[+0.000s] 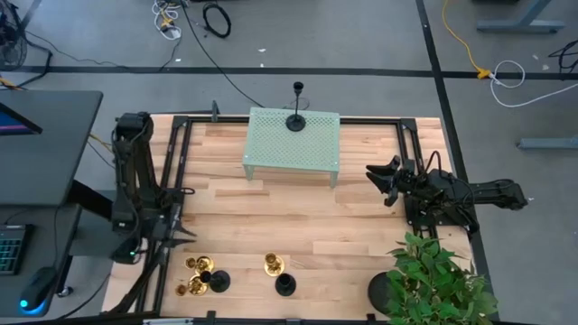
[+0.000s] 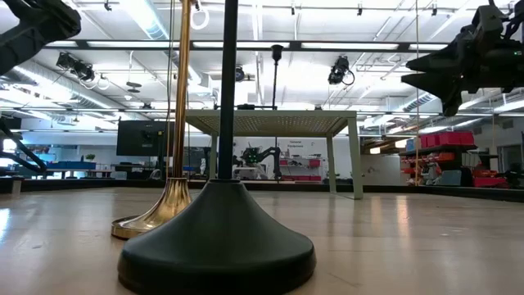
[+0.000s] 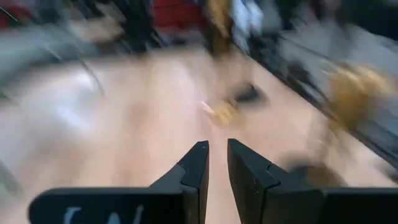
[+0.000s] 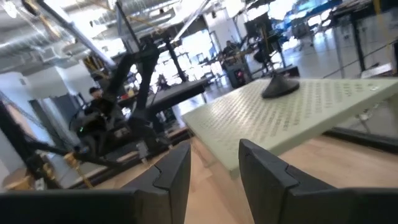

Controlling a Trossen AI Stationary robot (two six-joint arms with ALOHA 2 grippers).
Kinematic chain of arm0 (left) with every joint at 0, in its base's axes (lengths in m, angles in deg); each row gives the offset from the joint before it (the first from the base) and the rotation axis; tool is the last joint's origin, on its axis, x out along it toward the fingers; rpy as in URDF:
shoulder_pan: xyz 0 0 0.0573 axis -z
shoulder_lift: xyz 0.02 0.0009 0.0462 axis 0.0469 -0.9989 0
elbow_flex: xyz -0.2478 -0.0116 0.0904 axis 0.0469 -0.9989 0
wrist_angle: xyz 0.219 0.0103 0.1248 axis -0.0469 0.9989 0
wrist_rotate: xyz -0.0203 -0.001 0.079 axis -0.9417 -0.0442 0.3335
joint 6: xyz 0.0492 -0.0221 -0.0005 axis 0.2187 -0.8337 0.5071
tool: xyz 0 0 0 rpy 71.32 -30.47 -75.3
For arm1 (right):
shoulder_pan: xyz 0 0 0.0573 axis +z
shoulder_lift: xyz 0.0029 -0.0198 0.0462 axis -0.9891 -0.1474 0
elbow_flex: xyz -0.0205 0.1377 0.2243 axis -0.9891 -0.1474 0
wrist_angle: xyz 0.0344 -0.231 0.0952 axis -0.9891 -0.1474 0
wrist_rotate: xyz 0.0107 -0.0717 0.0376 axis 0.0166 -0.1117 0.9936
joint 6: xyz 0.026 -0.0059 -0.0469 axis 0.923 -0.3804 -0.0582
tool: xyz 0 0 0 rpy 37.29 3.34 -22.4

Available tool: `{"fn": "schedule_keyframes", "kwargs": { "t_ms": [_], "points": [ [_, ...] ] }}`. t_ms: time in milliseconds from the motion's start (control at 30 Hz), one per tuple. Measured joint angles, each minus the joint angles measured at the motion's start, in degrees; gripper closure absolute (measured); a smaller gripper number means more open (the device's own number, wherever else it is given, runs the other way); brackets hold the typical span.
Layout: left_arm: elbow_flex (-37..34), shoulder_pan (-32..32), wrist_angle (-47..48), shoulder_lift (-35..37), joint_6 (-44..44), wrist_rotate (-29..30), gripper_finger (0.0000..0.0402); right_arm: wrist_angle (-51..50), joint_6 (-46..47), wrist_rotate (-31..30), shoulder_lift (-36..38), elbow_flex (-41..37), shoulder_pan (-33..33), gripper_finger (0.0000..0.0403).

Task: Pick & Place candle stick holders
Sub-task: Put the top left gold candle holder on the shelf

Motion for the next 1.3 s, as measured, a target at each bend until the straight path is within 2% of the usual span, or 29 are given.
{"fn": "schedule_keyframes", "kwargs": {
  "t_ms": [100, 233, 433, 600, 1000, 1167, 1300],
  "points": [
    [0.2, -0.1, -2.2, -0.2, -2.7, -4.3, 0.0342, 0.1, 0.8, 0.9, -0.6, 0.0, 0.0, 0.0266],
    [0.3, 0.3, -7.7, -0.3, 2.3, -1.5, 0.0342, -0.5, 0.7, 1.5, -0.8, 0.0, 0.0, 0.0266],
    [0.3, -1.2, -14.7, -0.4, 8.4, -4.2, 0.0342, -0.6, 0.7, 1.7, -0.9, 0.0, 0.0, 0.0266],
    [0.3, -4.6, -16.8, -0.4, 9.6, -9.0, 0.0342, -0.6, 0.7, 1.7, -0.9, 0.0, 0.0, 0.0266],
    [0.3, -10.9, -24.5, -0.4, 9.7, -26.2, 0.0342, -0.5, 0.7, 1.7, -0.9, 0.0, 0.0, 0.0266],
    [0.3, -11.7, -25.7, -0.4, 9.6, -27.8, 0.0342, -0.5, 0.7, 1.6, -0.9, 0.0, 0.0, 0.0266],
    [0.3, -13.0, -25.8, -0.4, 9.8, -26.4, 0.0342, -0.4, 0.7, 1.6, -0.9, 0.0, 0.0, 0.0266]
  ]
}}
